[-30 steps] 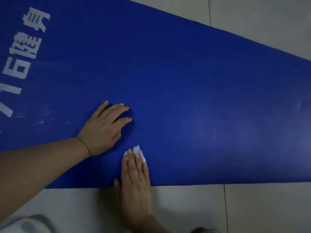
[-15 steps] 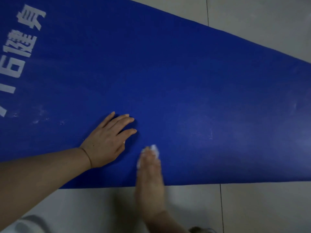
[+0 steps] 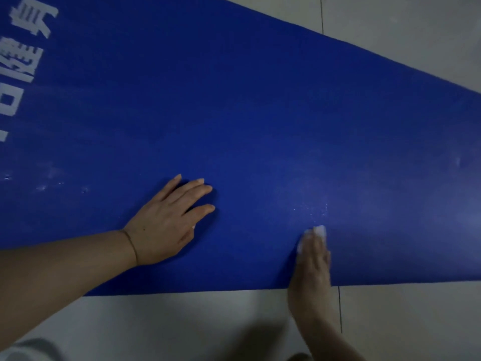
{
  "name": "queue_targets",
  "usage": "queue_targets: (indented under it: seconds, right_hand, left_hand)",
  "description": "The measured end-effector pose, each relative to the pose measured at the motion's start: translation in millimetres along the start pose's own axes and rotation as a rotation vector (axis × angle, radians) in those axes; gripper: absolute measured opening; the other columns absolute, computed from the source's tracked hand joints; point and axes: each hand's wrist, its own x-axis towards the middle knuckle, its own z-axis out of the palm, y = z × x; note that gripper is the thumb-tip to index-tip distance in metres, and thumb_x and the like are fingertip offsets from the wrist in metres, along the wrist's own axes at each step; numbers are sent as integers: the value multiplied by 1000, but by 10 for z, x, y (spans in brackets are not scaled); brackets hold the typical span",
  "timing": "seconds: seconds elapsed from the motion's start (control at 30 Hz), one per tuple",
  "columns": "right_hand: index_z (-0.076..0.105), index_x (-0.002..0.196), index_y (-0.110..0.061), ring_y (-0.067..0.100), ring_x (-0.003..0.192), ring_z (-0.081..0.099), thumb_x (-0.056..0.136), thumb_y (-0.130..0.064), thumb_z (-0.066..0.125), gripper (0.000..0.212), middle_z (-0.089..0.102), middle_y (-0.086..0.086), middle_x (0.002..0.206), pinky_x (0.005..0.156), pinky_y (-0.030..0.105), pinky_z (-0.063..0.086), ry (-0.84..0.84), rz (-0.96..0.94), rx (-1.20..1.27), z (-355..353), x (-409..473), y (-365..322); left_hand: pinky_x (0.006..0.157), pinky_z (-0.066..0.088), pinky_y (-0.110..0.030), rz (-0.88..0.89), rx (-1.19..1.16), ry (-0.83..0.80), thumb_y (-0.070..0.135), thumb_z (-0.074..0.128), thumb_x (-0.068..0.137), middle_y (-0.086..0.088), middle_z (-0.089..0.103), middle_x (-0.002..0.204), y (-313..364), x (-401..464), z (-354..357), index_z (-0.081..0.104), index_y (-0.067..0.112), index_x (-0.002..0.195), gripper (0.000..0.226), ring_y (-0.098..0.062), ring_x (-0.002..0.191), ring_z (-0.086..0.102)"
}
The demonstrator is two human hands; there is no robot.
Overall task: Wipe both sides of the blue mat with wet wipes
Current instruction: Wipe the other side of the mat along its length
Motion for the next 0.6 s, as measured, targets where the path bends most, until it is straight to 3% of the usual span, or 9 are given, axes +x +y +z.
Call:
queue_targets:
  seconds: [0.1, 0.13, 0.2, 0.33, 0.37, 0.43, 0.5, 0.53, 0.6]
  right_hand:
    - [14, 151, -16, 15, 146, 10, 88, -8, 25, 64, 14, 2, 158, 117, 33, 7, -48, -293, -14, 29, -126, 108]
    - [15, 151, -17, 18, 145, 13, 86, -7, 26, 67, 16, 3, 158, 117, 35, 9, -72, -305, -16, -17, -71, 241]
    - [13, 151, -18, 21, 145, 13, 86, -3, 25, 68, 18, 9, 157, 118, 38, 9, -27, -226, -53, -105, 59, 609]
    - [4, 147, -25, 10, 145, 0, 100, -10, 23, 53, 12, 4, 159, 120, 40, 2, 73, 175, -31, -233, 215, 957]
    - [4, 147, -25, 9, 145, -1, 102, -17, 21, 49, 11, 2, 159, 120, 36, -1, 61, 148, -10, -232, 215, 867]
    - [8, 151, -25, 10, 146, 3, 102, -26, 19, 50, 9, -2, 159, 119, 28, -2, 4, -100, 51, -172, 186, 619]
    - [14, 151, -19, 13, 146, 5, 97, -19, 22, 55, 12, 1, 158, 118, 29, 2, -94, -333, -27, -138, 237, 532]
    - [15, 150, -15, 12, 146, 3, 95, -16, 22, 56, 13, 3, 158, 118, 29, 2, -67, -349, -69, -154, 394, 588]
    - [11, 151, -15, 5, 145, -6, 99, -23, 13, 53, 8, 2, 159, 119, 29, -3, 31, -32, -47, -237, 796, 658]
  left_hand:
    - [113, 21, -51, 31, -43, 14, 19, 40, 87, -19, 50, 138, 198, 222, 34, 54, 12, 123, 39, -32, 134, 37]
    - [113, 22, -52, 26, -60, 19, 19, 40, 87, -18, 50, 138, 267, 323, 47, 53, 13, 123, 39, -32, 134, 37]
    - [114, 24, -52, -15, -86, 29, 19, 40, 87, -18, 50, 139, 392, 509, 83, 54, 12, 124, 40, -31, 135, 36]
    - [113, 22, -51, -187, -153, 26, 20, 36, 87, -17, 50, 139, 567, 793, 147, 61, 9, 123, 46, -30, 136, 34]
    - [113, 21, -51, -217, -167, 21, 21, 35, 87, -16, 49, 139, 603, 856, 158, 61, 9, 124, 46, -29, 136, 33]
    - [114, 20, -49, -256, -175, 10, 21, 33, 88, -16, 48, 141, 649, 964, 190, 60, 9, 126, 48, -29, 137, 33]
    - [114, 21, -49, -275, -159, -11, 23, 31, 89, -16, 46, 142, 659, 1034, 224, 58, 9, 127, 49, -30, 138, 34]
    - [114, 22, -49, -285, -146, -29, 23, 30, 89, -16, 46, 142, 658, 1051, 239, 58, 9, 128, 50, -31, 138, 35]
    - [113, 25, -49, -293, -118, -60, 25, 30, 89, -16, 46, 142, 655, 1069, 260, 58, 10, 128, 51, -31, 138, 36]
